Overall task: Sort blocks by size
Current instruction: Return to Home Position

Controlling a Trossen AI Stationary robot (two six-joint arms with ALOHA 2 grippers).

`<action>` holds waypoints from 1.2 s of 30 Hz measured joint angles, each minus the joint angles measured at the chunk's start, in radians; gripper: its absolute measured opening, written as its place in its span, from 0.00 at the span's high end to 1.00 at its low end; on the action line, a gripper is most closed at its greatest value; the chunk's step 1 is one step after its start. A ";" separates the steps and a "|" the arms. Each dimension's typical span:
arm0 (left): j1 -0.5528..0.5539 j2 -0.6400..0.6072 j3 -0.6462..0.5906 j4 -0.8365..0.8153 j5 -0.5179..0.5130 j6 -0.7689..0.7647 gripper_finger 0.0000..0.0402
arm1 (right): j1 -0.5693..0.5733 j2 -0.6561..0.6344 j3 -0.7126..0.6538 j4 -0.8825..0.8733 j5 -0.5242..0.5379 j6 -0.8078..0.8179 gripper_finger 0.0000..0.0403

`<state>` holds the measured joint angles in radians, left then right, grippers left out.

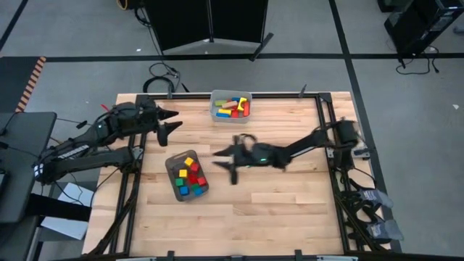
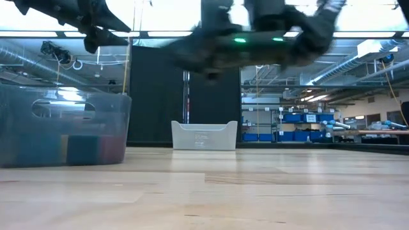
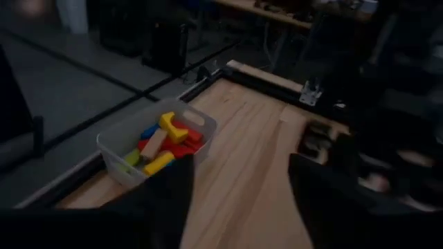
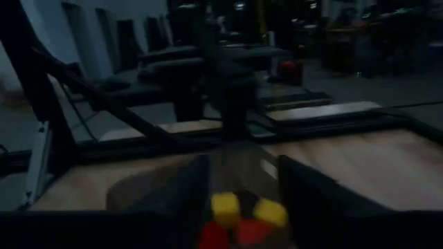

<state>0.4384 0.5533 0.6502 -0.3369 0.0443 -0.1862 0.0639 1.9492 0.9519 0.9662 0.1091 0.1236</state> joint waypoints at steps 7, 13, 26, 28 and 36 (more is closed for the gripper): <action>-0.049 -0.133 -0.094 0.054 -0.048 0.075 0.81 | -0.003 -0.332 -0.383 0.041 0.058 -0.046 0.97; -0.091 -0.276 -0.256 0.117 -0.071 0.080 0.97 | -0.007 -0.624 -0.619 -0.056 0.052 -0.075 0.98; -0.193 -0.407 -0.329 0.064 -0.189 0.133 0.99 | -0.016 -1.208 -0.940 -0.387 0.019 -0.025 0.99; -0.209 -0.429 -0.330 0.055 -0.193 0.134 0.99 | -0.013 -1.278 -0.946 -0.446 -0.015 -0.063 0.99; -0.296 -0.484 -0.487 0.236 -0.222 0.100 0.99 | -0.013 -1.585 -0.946 -0.693 -0.031 -0.170 0.99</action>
<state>0.1423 0.0694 0.1632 -0.1010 -0.1778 -0.0862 0.0509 0.3644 0.0055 0.2734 0.0785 -0.0462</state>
